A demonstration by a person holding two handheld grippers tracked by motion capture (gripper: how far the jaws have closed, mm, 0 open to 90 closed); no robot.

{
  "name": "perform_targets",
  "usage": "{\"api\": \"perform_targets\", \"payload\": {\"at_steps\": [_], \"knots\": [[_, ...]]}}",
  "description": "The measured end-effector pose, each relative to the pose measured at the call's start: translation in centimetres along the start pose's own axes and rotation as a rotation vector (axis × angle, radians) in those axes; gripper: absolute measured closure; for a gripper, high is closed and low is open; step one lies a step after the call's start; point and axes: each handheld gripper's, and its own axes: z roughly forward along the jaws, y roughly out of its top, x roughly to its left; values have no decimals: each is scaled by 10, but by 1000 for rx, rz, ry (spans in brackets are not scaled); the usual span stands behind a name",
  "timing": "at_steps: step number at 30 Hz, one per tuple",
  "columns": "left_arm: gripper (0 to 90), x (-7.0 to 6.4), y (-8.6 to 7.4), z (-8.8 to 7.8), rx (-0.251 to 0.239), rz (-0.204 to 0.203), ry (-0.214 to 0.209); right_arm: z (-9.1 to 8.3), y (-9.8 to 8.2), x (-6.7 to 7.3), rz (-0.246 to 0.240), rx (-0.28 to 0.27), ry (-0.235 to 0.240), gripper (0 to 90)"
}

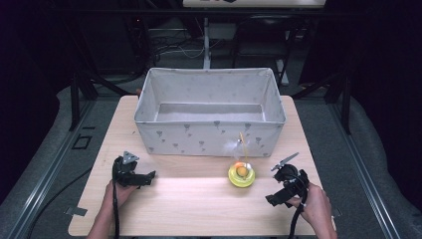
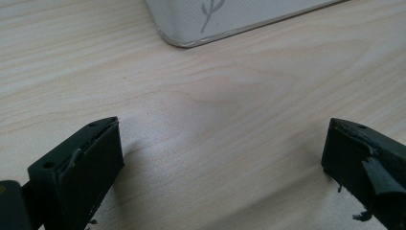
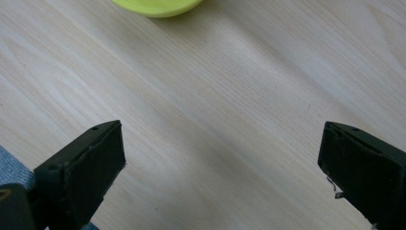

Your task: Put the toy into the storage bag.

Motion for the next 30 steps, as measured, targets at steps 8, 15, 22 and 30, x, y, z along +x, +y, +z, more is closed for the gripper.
{"api": "perform_targets", "payload": {"at_steps": [8, 15, 22, 30], "knots": [[4, 0, 0, 0, 0, 0, 0, -9, 14, 5, -50, 13, -4, 10], [4, 0, 0, 0, 0, 0, 0, -16, 27, 11, -84, 9, -3, 6], [4, 0, 0, 0, 0, -1, 0, -21, 41, 16, -123, 20, 3, 0], [4, 0, 0, 0, -1, -1, 0, -27, 55, 22, -153, 16, 17, 0]]}}
